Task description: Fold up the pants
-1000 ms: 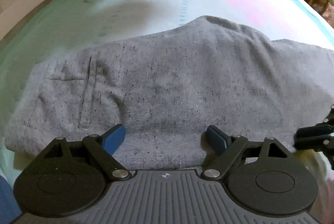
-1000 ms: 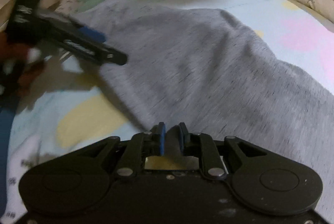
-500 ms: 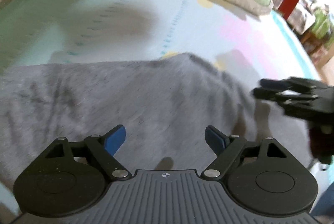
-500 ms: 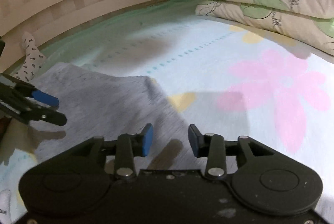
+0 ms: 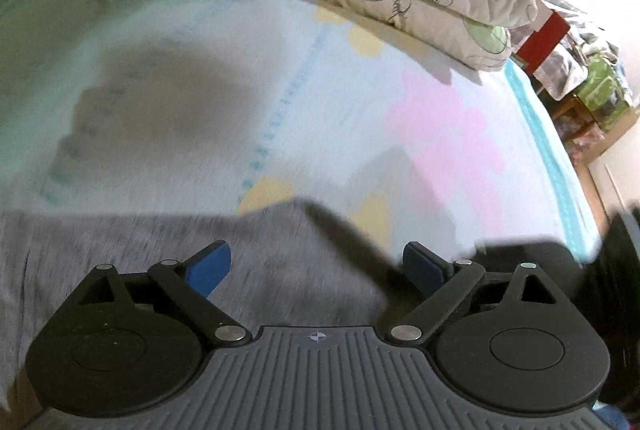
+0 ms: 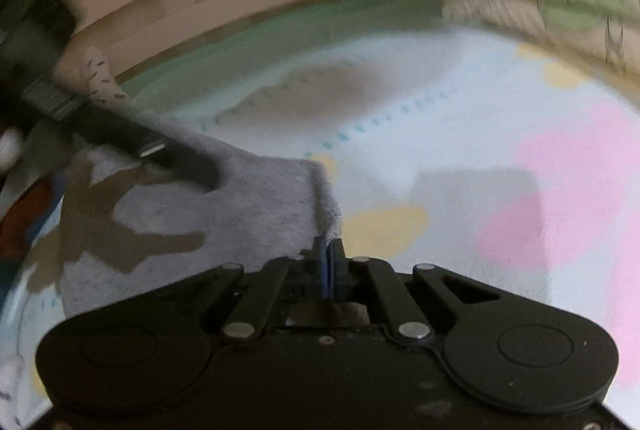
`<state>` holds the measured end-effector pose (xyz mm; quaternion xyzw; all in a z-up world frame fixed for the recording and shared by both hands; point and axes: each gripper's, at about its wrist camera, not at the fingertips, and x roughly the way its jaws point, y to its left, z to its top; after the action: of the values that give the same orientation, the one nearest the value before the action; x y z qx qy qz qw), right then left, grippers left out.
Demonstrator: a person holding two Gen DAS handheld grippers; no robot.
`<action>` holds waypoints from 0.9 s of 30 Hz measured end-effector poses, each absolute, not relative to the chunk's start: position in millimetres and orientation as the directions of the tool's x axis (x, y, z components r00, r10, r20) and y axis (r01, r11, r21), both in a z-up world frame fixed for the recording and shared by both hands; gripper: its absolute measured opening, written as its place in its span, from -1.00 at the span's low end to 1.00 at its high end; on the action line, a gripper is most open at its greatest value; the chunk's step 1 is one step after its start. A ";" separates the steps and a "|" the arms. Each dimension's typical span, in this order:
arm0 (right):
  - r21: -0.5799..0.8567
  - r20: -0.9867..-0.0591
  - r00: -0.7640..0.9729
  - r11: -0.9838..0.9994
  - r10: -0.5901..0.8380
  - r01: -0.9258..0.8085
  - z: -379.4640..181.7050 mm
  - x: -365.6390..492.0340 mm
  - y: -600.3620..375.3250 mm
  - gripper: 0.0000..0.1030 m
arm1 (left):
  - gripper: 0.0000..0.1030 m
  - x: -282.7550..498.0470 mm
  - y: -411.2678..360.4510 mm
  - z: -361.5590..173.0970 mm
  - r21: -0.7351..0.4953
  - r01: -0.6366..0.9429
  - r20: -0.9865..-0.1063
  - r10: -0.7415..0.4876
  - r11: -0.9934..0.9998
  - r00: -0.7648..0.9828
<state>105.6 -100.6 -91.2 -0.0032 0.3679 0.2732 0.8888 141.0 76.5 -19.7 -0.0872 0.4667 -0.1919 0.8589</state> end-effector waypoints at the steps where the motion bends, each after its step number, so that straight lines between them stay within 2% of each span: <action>1: 0.162 -0.649 0.593 0.848 0.477 -0.505 -86.1 93.7 -94.3 -0.94 | 0.83 143.4 72.4 -18.6 -0.317 0.255 -0.769 -0.405 0.913 0.495; 9: -0.073 -0.643 0.666 0.835 0.379 -0.546 -84.7 18.7 -47.2 -0.94 | 0.87 136.2 33.7 -14.5 -0.153 0.386 -0.808 -0.340 0.910 0.481; 14: -0.137 -0.647 0.681 0.827 0.342 -0.546 -89.9 -1.5 -34.6 -0.94 | 0.87 128.1 22.5 -26.2 -0.002 0.437 -0.846 -0.235 0.899 0.480; 18: -0.127 -0.652 0.677 0.831 0.341 -0.542 -90.9 -3.9 -31.9 -0.94 | 0.87 122.6 21.6 -36.7 0.082 0.467 -0.866 -0.169 0.881 0.470; 27: -0.123 -0.658 0.677 0.841 0.329 -0.528 -97.0 0.9 -28.3 -0.92 | 0.87 137.9 60.0 -60.1 0.138 0.294 -0.846 -0.042 0.946 0.532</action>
<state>0.9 -28.3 -97.0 -0.1533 0.3243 0.2372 0.9028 137.9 60.0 -60.1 0.1327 0.4738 -0.0970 0.8651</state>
